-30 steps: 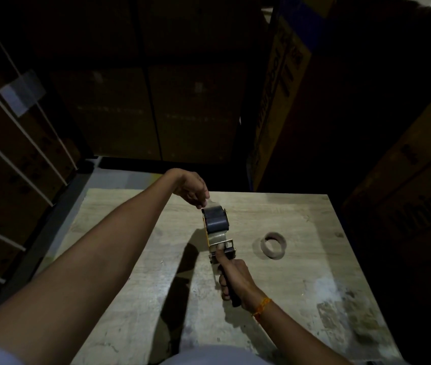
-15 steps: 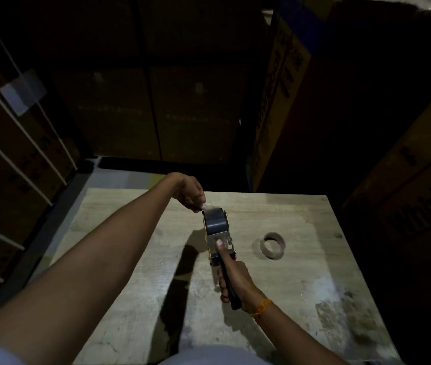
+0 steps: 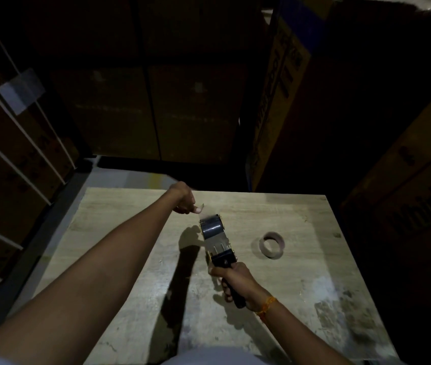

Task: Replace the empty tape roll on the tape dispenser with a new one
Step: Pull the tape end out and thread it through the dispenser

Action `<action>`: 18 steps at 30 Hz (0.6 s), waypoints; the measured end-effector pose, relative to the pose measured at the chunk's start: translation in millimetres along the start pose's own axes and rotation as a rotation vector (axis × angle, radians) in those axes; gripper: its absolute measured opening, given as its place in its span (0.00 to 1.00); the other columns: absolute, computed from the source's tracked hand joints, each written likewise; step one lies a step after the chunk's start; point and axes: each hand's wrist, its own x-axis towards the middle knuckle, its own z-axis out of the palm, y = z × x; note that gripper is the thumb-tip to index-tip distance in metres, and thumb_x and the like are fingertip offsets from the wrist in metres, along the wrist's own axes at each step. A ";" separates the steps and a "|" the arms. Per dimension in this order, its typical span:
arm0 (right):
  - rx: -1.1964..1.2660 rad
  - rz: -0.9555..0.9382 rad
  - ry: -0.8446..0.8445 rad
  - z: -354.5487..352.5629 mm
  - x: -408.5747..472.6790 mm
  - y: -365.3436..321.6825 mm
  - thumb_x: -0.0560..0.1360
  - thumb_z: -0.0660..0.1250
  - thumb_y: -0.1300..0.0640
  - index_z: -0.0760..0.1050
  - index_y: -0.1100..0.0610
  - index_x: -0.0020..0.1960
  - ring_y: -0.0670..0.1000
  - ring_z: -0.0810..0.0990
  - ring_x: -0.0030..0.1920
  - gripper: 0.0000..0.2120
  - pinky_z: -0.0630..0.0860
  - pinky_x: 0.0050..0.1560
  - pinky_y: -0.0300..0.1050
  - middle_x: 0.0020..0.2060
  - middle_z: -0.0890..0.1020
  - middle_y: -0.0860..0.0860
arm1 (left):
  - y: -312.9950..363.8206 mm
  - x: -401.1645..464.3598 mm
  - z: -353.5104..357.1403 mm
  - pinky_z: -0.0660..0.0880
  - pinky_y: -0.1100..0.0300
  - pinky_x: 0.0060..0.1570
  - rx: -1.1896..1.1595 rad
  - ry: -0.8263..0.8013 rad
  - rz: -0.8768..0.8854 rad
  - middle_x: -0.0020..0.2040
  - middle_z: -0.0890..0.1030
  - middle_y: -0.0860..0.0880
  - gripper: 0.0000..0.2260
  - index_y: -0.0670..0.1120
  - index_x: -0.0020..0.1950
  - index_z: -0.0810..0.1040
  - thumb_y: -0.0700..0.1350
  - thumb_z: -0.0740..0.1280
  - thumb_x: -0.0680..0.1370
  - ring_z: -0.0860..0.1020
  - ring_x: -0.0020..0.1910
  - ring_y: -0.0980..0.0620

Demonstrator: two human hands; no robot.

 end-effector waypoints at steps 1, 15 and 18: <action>-0.015 0.006 -0.004 -1.1 0.6 0.3 0.73 0.75 0.55 0.77 0.58 0.46 0.49 0.71 0.24 0.09 0.70 0.27 0.41 0.26 0.75 0.50 | -0.8 -1.7 1.0 0.76 0.66 0.21 0.015 -0.006 -0.004 0.37 0.83 0.46 0.14 0.34 0.61 0.82 0.33 0.75 0.76 0.81 0.26 0.54; -0.228 -0.076 0.159 -4.1 38.6 1.2 0.72 0.71 0.51 0.79 0.50 0.56 0.51 0.79 0.34 0.12 0.76 0.40 0.46 0.35 0.81 0.49 | -55.2 19.5 22.9 0.83 0.58 0.33 0.210 0.115 -0.214 0.37 0.89 0.45 0.13 0.39 0.41 0.86 0.49 0.79 0.75 0.85 0.30 0.50; -0.376 -0.171 0.166 -0.8 53.5 -0.3 0.78 0.69 0.54 0.77 0.49 0.54 0.52 0.81 0.43 0.06 0.75 0.42 0.43 0.43 0.83 0.51 | -71.0 14.0 32.2 0.86 0.53 0.40 0.178 0.068 -0.250 0.42 0.89 0.39 0.13 0.38 0.40 0.84 0.47 0.80 0.74 0.86 0.35 0.46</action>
